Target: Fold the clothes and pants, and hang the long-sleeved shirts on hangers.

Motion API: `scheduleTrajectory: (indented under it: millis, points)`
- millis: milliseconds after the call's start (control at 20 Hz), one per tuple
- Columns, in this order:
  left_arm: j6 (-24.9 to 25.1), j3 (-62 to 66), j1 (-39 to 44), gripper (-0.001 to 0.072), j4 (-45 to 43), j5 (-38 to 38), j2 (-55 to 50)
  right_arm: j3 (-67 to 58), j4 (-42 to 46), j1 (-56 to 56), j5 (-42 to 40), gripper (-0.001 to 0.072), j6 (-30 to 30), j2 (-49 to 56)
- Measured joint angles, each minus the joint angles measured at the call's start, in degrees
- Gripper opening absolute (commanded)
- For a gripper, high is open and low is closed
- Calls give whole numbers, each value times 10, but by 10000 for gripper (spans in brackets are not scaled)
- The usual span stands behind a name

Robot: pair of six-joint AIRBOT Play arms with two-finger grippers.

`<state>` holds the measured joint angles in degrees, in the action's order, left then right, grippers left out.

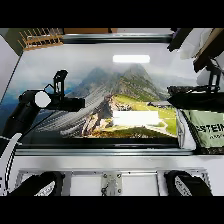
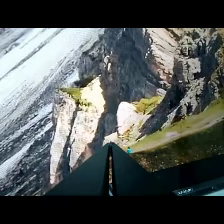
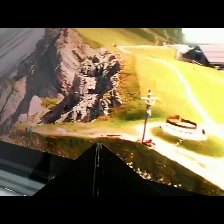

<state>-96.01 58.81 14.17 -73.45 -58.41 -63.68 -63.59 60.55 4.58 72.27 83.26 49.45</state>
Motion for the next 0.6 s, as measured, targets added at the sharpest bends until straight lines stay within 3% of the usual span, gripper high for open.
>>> scheduleTrajectory:
  millis: [600]
  points:
    - [0,0,0,8,0,0,0,0,-17,-39,0,17,-6,1]
